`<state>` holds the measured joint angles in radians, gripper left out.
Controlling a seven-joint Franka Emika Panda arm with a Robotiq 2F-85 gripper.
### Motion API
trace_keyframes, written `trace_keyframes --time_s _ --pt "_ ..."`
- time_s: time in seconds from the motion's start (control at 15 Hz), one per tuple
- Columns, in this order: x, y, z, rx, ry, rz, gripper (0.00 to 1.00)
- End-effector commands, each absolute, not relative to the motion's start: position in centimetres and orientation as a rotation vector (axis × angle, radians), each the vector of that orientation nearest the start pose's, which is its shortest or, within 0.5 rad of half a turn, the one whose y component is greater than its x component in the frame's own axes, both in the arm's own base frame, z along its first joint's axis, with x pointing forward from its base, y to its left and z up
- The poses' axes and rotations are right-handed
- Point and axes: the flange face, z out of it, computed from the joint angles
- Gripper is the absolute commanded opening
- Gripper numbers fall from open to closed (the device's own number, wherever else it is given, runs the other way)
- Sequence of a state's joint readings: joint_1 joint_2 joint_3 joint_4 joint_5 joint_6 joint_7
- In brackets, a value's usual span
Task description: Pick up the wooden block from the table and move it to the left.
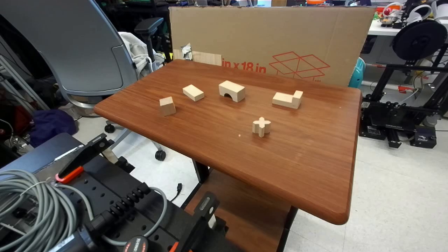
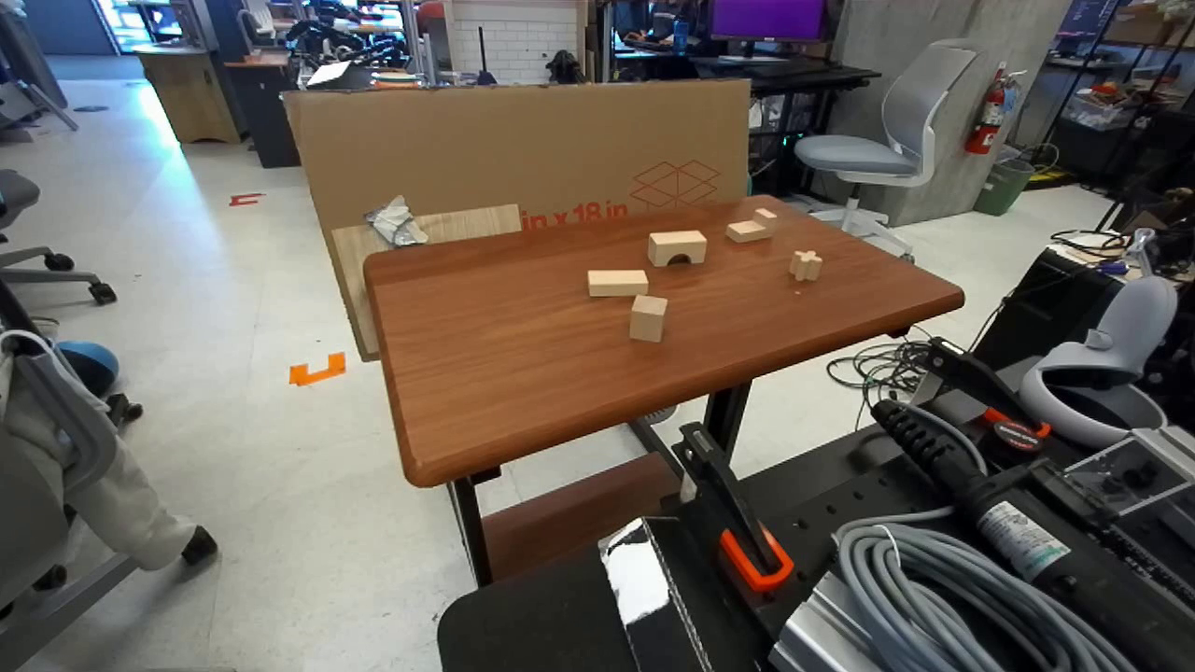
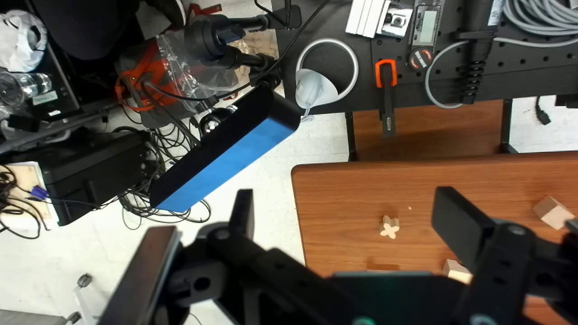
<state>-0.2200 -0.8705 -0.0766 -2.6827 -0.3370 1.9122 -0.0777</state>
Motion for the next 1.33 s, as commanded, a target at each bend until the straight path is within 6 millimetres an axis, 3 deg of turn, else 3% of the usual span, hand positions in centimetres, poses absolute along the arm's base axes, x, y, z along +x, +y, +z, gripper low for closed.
trace_keyframes --time_s 0.0,0.27,0.53,0.8,1.27 --pt "28.4 -11.2 49.3 -3.414 0.166 -0.09 1.0" --pt "28.6 -10.9 49.4 -3.428 0.173 -0.081 1.0" --pt "31.0 -9.2 48.3 -3.412 0.102 -0.062 1.0" --pt "35.7 -7.4 46.4 -3.369 0.042 -0.149 1.0" --pt "45.8 -5.9 42.5 -3.204 -0.063 -0.362 1.0"
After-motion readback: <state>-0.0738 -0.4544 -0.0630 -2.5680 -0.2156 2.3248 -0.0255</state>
